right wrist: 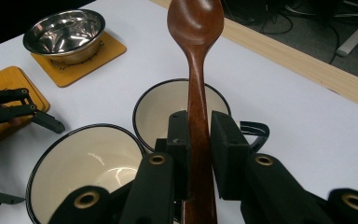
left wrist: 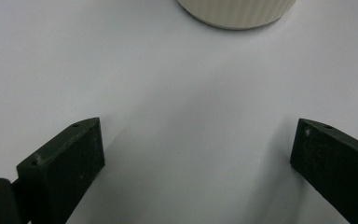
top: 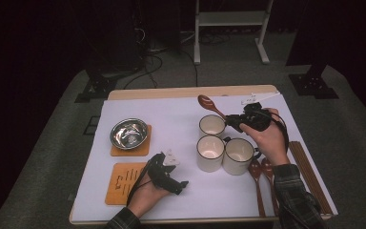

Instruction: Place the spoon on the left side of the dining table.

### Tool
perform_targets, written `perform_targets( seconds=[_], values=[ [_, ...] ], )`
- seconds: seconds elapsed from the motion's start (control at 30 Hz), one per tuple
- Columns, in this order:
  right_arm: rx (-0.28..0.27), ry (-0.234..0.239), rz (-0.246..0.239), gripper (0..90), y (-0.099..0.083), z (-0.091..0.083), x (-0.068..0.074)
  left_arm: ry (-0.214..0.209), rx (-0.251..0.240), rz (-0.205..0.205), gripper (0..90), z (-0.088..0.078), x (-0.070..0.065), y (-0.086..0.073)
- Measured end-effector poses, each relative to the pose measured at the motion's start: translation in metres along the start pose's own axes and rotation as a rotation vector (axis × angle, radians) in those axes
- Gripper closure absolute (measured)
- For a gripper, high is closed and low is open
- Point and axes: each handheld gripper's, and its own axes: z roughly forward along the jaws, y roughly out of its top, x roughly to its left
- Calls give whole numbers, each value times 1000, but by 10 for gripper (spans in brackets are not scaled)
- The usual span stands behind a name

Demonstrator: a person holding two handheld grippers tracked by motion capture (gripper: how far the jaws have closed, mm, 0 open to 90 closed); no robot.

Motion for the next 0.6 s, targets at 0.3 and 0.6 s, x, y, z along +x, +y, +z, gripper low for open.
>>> perform_targets(
  seconds=[0.3, 0.6],
  values=[
    [2, 15, -10, 775, 5, 7, 3, 1, -2, -2, 17, 0, 0, 0],
    [10, 31, -23, 775, 9, 15, 6, 1, -3, -2, 17, 0, 0, 0]
  ],
)
